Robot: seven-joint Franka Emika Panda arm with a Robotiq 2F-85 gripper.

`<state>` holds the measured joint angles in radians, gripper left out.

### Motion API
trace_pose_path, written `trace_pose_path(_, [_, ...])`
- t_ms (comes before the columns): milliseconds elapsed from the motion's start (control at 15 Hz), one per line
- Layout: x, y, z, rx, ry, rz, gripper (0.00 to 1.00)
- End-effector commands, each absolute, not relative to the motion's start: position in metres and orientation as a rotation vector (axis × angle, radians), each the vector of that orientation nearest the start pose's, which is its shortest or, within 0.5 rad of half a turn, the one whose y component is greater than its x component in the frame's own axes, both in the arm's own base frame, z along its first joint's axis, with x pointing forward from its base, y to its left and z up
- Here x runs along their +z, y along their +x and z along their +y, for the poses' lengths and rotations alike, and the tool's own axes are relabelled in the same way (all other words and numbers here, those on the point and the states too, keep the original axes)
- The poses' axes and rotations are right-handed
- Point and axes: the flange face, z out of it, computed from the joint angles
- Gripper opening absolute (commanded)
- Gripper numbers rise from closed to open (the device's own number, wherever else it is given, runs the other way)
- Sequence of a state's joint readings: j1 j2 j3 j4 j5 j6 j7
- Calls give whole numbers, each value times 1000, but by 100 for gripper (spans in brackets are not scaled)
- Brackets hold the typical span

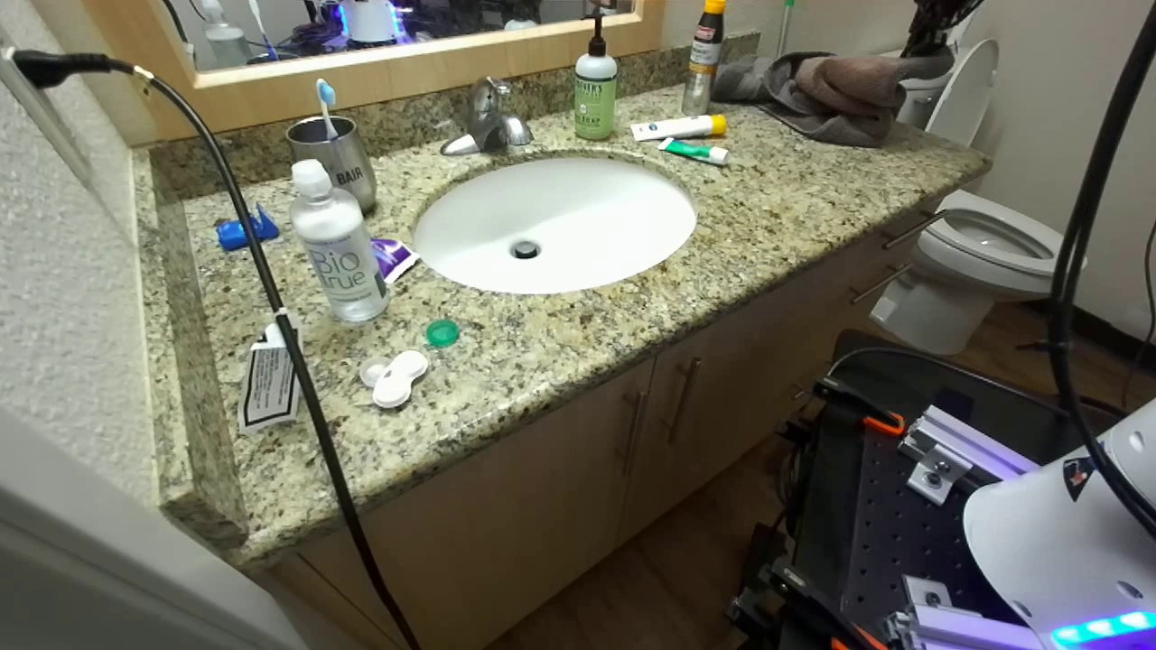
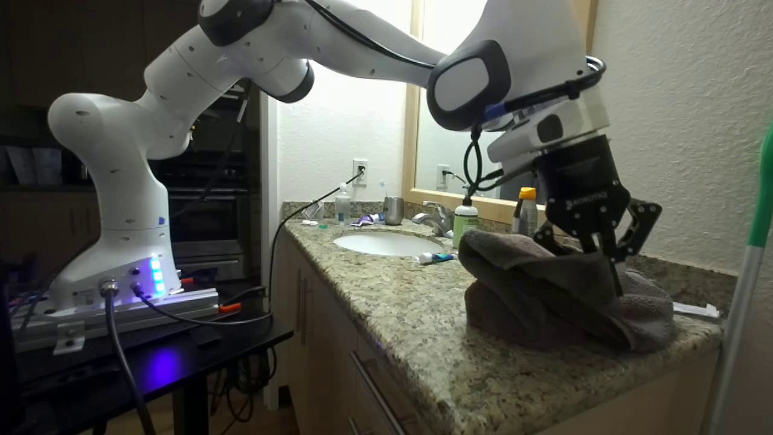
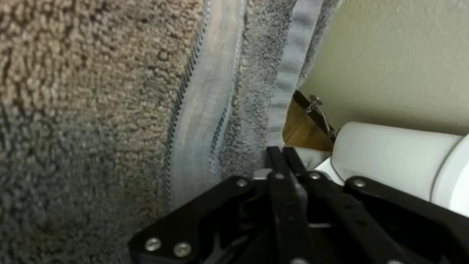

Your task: Put the towel on the right side of the sink

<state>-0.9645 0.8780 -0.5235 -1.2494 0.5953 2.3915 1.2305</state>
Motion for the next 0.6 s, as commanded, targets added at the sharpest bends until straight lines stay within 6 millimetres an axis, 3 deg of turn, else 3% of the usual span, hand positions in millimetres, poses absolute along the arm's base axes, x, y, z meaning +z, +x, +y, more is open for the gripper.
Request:
trace_pose_path(0, [286,195,-786,-529,-542,2959,6])
trace_pose_path(67, [281,199,-790,-528,-575,2940,30])
trace_pose_path(200, [282,206,-798,-547,-614,2911,33])
trace_pose_path(267, [287,210,-802,-576,-636,2889,40])
trace_pose_path(400, [330,224,-800,-627,-688,2868,55])
trace_pose_path(467, [360,220,-802,-678,-733,2883,61])
trace_pose_path(533, [371,227,-802,-724,-794,2878,69])
